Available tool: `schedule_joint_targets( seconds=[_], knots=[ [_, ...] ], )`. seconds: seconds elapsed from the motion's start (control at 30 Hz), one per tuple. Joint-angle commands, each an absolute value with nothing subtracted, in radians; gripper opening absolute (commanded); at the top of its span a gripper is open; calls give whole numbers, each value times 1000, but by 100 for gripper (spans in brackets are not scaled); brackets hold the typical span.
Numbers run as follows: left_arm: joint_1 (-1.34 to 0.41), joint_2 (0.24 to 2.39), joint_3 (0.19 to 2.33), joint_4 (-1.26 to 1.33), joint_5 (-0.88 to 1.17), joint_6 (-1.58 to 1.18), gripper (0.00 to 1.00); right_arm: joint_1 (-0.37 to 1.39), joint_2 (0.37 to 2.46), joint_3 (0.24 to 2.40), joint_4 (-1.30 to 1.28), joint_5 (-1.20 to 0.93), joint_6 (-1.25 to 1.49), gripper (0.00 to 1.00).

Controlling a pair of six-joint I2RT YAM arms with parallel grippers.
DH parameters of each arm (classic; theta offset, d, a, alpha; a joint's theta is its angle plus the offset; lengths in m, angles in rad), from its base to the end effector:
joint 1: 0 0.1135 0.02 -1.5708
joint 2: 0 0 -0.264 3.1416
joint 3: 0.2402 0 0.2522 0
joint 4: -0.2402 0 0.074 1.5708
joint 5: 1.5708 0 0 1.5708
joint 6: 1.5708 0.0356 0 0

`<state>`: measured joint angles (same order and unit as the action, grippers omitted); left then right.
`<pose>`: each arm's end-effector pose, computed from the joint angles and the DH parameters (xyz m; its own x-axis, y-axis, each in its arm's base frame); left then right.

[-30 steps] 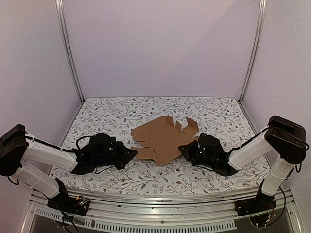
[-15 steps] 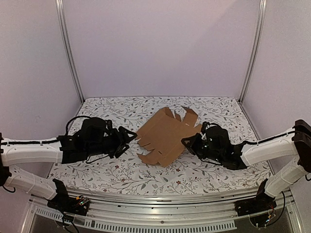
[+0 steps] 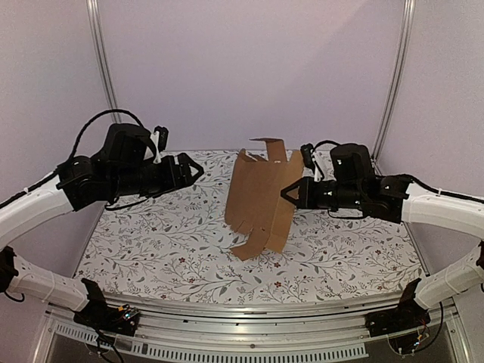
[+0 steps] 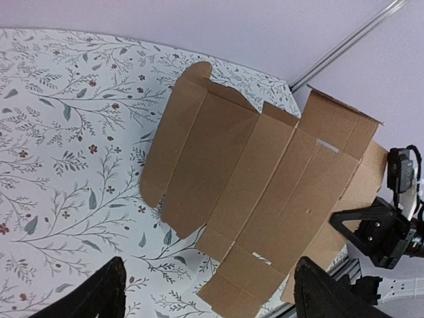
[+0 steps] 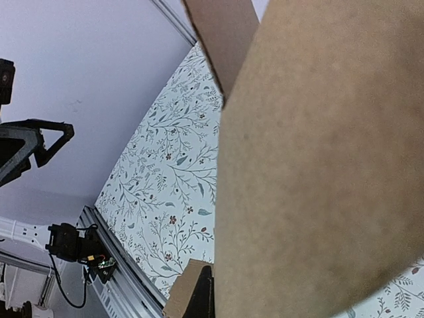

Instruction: Fold the paper box

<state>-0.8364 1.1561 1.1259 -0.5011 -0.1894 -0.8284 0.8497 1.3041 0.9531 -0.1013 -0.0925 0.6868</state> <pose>0.1753 -0.1842 0.3525 -0.6865 -0.3195 -0.6532 0.1691 0.8035 -0.5708 0.1953 0.2271 0.2924 -0.7321 0.1234 -0.6699 -0.4378 0.6682 0.6015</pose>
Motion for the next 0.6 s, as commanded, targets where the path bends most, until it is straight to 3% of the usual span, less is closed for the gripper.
schedule_joint_targets(
  seconds=[0.0, 0.4, 0.57],
  knots=[
    [-821, 1170, 1221, -679, -209, -624, 86, 841, 1299, 1157, -476, -210, 375, 0],
    [-821, 1154, 1382, -768, -110, -359, 87, 838, 1418, 1676, -1115, -354, 70, 0],
    [-824, 1147, 1381, -742, -26, -251, 90, 838, 1447, 1733, -1235, -324, 31, 0]
  ],
)
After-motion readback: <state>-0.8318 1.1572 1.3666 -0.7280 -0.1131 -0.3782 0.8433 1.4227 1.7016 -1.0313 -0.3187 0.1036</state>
